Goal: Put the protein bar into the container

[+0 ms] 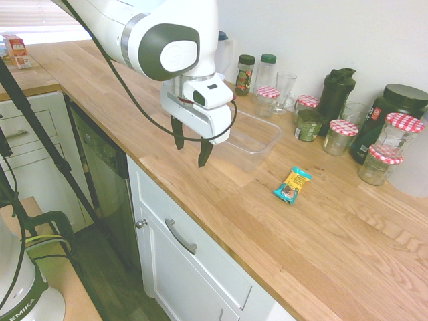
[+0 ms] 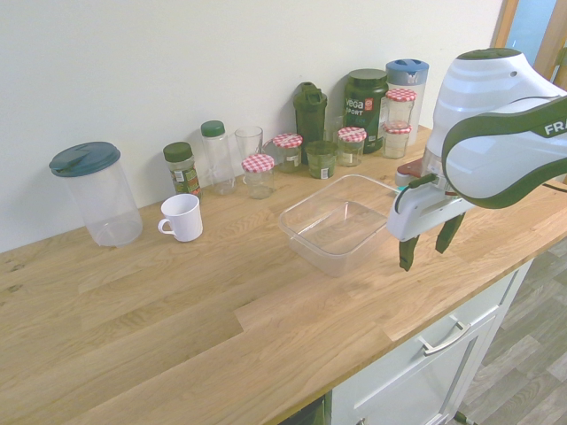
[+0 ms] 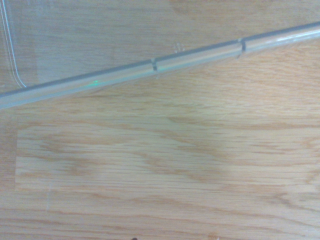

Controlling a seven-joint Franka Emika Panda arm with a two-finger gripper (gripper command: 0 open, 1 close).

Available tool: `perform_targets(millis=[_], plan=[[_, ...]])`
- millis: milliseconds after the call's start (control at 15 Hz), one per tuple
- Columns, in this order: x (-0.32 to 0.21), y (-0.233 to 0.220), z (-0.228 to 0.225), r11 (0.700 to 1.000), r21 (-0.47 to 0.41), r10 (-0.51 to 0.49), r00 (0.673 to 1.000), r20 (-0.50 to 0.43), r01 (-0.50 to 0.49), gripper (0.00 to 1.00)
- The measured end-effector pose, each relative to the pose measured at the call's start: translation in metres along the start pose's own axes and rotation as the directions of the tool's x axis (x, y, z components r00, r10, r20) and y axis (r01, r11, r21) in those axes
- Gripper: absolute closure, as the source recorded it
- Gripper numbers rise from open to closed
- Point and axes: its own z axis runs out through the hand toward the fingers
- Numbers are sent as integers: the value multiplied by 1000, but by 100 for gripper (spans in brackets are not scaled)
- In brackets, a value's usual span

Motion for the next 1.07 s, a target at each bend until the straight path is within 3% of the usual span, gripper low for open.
perform_targets(millis=[333, 1067], plan=[[16, 6, -8, 1000, 5, 17, 1000, -14, -17, 0], [140, 59, -46, 997, 39, 62, 998, -29, -61, 0]])
